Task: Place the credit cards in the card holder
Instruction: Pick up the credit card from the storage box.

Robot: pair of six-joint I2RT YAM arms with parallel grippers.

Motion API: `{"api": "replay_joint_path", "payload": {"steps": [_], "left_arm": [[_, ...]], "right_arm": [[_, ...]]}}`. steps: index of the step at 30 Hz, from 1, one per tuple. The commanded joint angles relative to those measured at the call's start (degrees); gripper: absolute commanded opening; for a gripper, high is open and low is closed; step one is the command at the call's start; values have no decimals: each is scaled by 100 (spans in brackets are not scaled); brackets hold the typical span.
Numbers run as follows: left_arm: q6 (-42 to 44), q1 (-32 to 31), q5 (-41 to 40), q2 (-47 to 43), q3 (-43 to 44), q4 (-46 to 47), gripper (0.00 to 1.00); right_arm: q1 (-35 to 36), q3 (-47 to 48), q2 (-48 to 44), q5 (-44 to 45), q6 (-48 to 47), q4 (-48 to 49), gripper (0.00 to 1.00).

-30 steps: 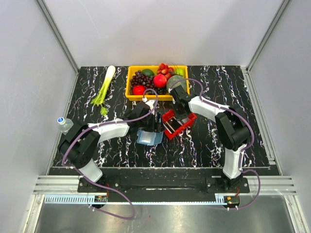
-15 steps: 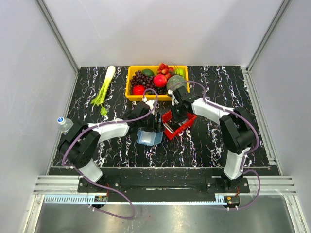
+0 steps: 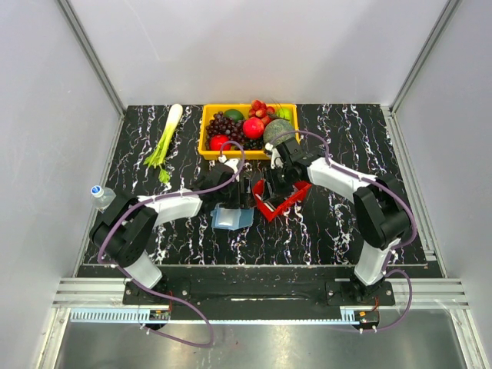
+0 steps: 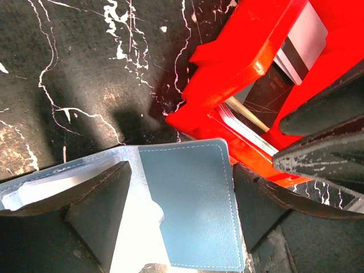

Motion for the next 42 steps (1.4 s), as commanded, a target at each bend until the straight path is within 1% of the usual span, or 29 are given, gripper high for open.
{"api": "replay_joint_path", "payload": {"steps": [1,7,13,17,20,22,24,25,26,30,33,34,35,36,42], "left_arm": [[-117,34,-214,-130,54,75,76],[-196,61,-188,-24,133,31,76],[-178,61,-170,19,186,4,76],[-161,61,-118,46,213,-31,76],[-161,61,-74,72,213,-5,76],[-178,61,-47,63,221,4,76],[-170,61,-47,63,213,4,76],[-170,61,-47,72,230,-4,76],[-161,69,-47,63,221,4,76],[-170,61,-38,90,230,4,76],[-170,61,-30,107,248,-4,76],[-170,61,-47,116,265,-22,76],[-170,69,-47,142,274,-22,76],[-187,61,-82,151,283,-31,76],[-310,78,-170,257,353,-92,76]], "right_arm": [[27,-1,64,-503,145,401,42],[35,34,196,-599,162,480,38],[27,-1,293,-459,145,498,39],[27,8,346,-529,145,559,38],[27,17,398,-555,154,568,34],[18,8,407,-582,154,577,23],[9,-1,399,-608,171,585,19],[18,8,390,-652,163,577,13],[18,-1,355,-696,154,577,11],[9,17,241,-766,171,594,8],[0,17,205,-898,197,594,8],[9,8,188,-951,206,603,6],[9,-1,179,-995,215,612,2],[0,-9,170,-1038,233,647,1],[0,-167,47,-1258,321,752,0]]}}
